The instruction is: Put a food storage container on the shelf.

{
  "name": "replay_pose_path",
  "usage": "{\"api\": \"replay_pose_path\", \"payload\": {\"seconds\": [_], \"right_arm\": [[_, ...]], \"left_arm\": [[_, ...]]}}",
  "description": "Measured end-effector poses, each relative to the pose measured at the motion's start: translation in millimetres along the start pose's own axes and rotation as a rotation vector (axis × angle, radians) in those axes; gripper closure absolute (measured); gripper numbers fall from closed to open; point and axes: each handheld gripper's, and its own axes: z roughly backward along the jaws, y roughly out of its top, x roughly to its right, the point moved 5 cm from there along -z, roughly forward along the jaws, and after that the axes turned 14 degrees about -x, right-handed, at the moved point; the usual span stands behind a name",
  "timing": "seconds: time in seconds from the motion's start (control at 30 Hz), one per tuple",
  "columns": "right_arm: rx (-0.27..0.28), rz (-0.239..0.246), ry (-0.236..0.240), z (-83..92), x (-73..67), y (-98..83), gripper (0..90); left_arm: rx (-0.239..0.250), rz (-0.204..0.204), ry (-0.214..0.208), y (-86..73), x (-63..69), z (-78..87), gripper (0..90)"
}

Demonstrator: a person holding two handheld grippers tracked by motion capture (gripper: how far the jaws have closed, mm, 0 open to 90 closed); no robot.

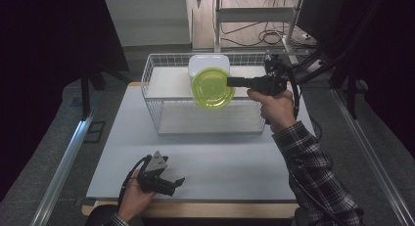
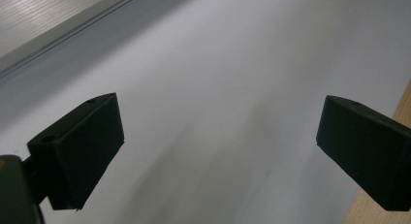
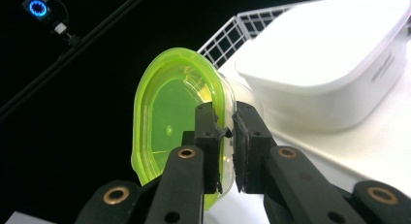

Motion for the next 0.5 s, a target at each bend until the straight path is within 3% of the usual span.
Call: {"api": "replay_pose_path", "payload": {"seconds": [0.5], "right_arm": [[0.076,-0.041,-0.080,2.7,8.7,49.0,82.0]], "left_arm": [[0.000,0.002,-0.001,-0.4,-0.9,-0.1,2.8]]}}
